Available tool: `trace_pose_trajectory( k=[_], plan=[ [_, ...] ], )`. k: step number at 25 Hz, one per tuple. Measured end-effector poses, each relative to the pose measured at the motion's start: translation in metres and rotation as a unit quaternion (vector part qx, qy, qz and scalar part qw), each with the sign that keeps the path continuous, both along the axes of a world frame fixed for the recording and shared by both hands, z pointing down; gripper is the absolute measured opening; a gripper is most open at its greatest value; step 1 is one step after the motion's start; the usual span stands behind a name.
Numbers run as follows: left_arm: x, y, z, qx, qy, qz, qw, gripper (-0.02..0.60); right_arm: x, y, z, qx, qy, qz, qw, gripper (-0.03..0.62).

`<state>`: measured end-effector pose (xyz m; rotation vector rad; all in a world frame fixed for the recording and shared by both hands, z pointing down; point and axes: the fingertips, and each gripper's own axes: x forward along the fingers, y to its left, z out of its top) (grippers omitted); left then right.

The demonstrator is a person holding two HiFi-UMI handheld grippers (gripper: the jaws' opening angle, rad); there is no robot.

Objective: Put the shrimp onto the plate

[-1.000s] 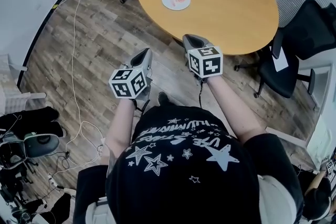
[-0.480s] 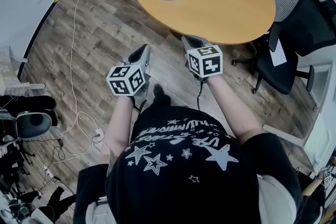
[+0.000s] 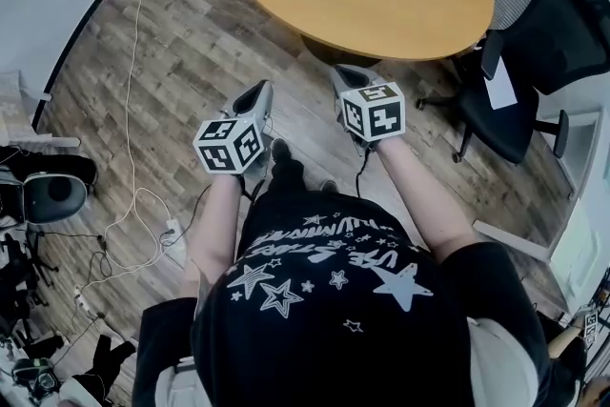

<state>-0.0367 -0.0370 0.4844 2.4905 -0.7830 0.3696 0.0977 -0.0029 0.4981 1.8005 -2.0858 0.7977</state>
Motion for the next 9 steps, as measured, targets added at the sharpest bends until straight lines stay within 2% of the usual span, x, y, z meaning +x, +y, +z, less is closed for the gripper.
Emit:
trace_pose_trajectory(
  k=[9],
  plan=[
    [-0.002,0.044,-0.005,0.006,0.005,-0.008,0.9999,0.002,-0.004,0.042,-0.004,0.003,0.007,-0.013,1.000,0.001]
  ],
)
